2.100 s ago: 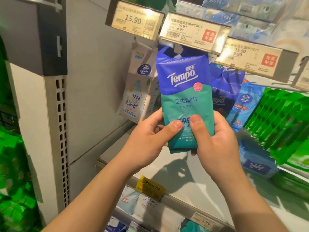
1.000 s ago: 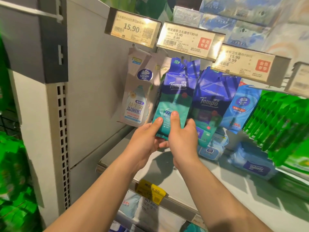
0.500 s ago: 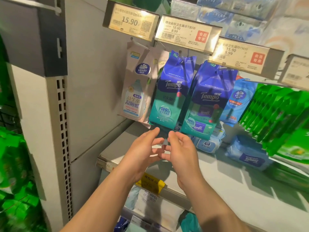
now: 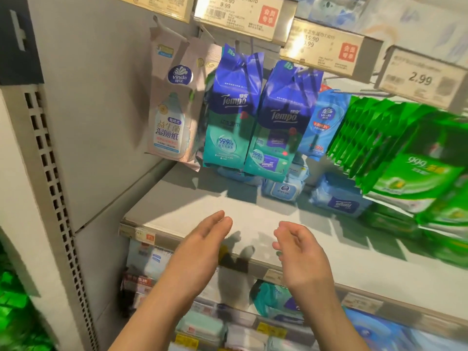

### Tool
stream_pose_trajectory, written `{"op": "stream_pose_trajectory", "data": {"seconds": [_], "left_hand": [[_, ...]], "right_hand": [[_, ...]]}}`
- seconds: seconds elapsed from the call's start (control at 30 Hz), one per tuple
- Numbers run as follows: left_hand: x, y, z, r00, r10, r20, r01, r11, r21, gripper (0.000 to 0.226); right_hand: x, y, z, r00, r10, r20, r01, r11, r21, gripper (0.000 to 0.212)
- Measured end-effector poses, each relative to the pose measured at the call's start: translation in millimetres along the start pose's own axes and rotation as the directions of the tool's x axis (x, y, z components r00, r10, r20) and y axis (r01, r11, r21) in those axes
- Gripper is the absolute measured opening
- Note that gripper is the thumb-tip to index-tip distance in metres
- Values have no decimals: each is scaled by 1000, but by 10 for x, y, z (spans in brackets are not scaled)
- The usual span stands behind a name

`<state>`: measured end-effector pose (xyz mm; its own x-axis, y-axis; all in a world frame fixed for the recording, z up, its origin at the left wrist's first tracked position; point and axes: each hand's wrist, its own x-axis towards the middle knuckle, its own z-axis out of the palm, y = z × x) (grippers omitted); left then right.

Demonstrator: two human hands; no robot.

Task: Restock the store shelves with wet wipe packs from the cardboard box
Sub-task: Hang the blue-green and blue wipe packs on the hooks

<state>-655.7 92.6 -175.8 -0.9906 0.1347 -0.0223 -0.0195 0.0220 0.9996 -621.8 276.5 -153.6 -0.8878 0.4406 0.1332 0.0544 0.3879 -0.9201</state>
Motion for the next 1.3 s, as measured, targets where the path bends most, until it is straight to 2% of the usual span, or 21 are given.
{"op": "stream_pose_trajectory", "data": {"seconds": [0.17, 0.3, 0.4, 0.57, 0.63, 0.77, 0.87, 0.97, 1.03, 1.1, 1.2, 1.3], "left_hand": [[-211, 26, 212, 997, 54, 56, -62, 988, 144, 48], [-459, 38, 391, 989, 92, 114, -116, 968, 222, 64], [-683, 72, 565, 987, 85, 138, -124, 945, 304, 55], [-1095, 38, 912, 982, 106, 156, -159, 910, 382, 58], [-1302, 12, 1130, 979, 110, 171, -179, 865, 470, 58], [-1650, -167, 1255, 972, 107, 207, -200, 842, 501, 71], [-2058, -327, 1282, 984, 55, 171, -145, 805, 576, 84], [-2442, -446, 1147, 995, 29, 100, -86, 769, 633, 76], [-2673, -503, 958, 1000, -7, 26, -13, 736, 677, 79], [-2907, -593, 704, 999, -11, -47, 41, 701, 712, 89], [-3262, -659, 298, 985, 14, -174, 122, 659, 742, 88], [-3587, -667, -109, 952, 6, -305, 238, 612, 754, 94]], "right_hand": [[-235, 151, -397, 999, 23, -34, -27, 989, -143, 14], [-413, 279, -743, 999, 20, -44, -29, 978, -207, 21], [-596, 401, -1001, 999, 25, -43, -33, 982, -184, 25], [-882, 633, -1410, 999, 33, -42, -41, 975, -219, 19], [-1032, 748, -1628, 998, 47, -29, -51, 986, -159, 18], [-1358, 899, -1862, 999, 52, 11, -48, 972, -231, 34], [-1656, 1040, -2014, 991, 74, 111, -42, 964, -264, 40], [-1932, 1105, -1963, 966, 103, 238, -9, 930, -367, 45], [-2078, 1093, -1877, 941, 121, 317, 17, 916, -401, 49], [-2219, 1072, -1752, 922, 82, 379, 79, 917, -391, 56], [-2382, 1051, -1466, 863, 22, 504, 221, 882, -417, 71], [-2561, 974, -1101, 801, -17, 598, 305, 872, -384, 72]]}}
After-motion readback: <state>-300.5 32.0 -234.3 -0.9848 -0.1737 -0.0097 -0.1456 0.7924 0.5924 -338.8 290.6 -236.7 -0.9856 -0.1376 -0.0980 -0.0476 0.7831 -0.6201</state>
